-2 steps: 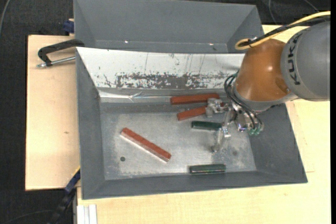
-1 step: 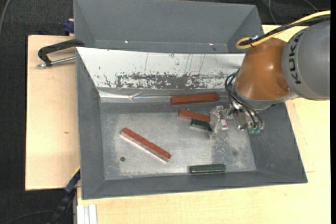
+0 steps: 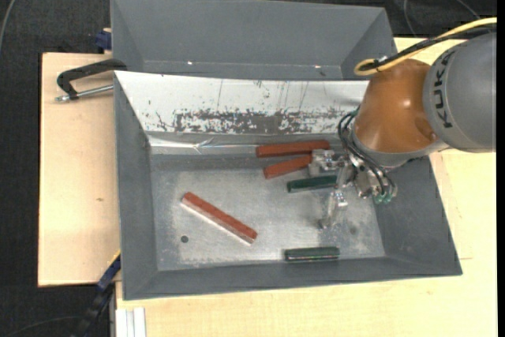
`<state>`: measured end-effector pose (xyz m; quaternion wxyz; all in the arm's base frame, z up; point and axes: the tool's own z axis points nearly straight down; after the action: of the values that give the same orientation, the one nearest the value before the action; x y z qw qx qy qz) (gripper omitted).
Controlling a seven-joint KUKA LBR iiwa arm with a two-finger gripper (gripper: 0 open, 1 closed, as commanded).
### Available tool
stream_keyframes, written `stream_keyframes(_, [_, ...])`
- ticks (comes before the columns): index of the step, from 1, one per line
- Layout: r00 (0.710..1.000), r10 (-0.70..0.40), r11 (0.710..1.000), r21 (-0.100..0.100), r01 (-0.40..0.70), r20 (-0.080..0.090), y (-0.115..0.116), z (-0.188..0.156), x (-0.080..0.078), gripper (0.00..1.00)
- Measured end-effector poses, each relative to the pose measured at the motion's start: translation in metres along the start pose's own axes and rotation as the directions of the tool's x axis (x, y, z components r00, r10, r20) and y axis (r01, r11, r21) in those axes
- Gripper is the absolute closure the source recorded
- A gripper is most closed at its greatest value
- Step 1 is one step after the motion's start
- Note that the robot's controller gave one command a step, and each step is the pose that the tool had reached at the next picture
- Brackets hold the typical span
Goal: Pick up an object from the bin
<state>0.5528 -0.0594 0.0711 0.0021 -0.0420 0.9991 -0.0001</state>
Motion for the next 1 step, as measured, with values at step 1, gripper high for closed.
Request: stream_keyframes(1, [1.000, 0.000, 1.000, 0.000, 0.000, 0.000, 0.0002, 0.0003, 0.0002, 1.00])
